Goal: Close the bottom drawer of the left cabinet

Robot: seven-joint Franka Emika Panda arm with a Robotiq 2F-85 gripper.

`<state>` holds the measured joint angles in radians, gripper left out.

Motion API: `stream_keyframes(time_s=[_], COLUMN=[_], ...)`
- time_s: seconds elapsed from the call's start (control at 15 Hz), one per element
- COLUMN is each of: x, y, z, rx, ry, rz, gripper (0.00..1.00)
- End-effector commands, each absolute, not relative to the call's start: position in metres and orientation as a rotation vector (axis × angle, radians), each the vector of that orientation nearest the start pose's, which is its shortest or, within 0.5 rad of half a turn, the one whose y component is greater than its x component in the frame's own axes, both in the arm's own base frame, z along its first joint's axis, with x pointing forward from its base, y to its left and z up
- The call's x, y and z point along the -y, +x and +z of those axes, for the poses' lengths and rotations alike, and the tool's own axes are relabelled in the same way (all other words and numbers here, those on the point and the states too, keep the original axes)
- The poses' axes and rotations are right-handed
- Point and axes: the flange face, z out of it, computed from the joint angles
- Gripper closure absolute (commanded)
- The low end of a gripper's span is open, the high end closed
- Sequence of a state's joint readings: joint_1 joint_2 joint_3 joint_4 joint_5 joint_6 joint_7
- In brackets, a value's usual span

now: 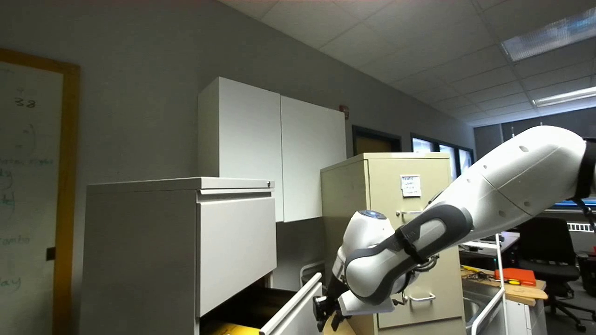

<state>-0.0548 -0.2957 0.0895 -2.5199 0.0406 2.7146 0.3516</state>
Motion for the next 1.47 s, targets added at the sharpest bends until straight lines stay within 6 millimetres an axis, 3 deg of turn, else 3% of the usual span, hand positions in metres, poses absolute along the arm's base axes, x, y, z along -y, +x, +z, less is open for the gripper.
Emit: stream_keyframes(time_s=[0.0, 0.13, 0.2, 0.33, 0.6, 1.0, 1.13, 1.4], x=[0.006, 0.015, 0.017, 0.017, 0.003, 0.018, 0.026, 0.034], y=[0.485, 0.492, 0.496, 0.505, 0.526, 0.558, 0.573, 0.609], z=[0.443, 0.441, 0.439, 0.437, 0.454, 0.472, 0.460, 0.407], rx=[-0.660, -0.756, -0.799, -0.876, -0.977, -1.066, -1.076, -1.059], ry=[-2.771, -2.670, -2.621, -2.504, -2.267, -1.951, -1.874, -1.736], rz=[-0.829, -0.853, -0.855, -0.847, -0.769, -0.716, -0.684, -0.618], gripper=[0.85, 0.99, 1.00, 1.00, 1.00, 1.00, 1.00, 1.00])
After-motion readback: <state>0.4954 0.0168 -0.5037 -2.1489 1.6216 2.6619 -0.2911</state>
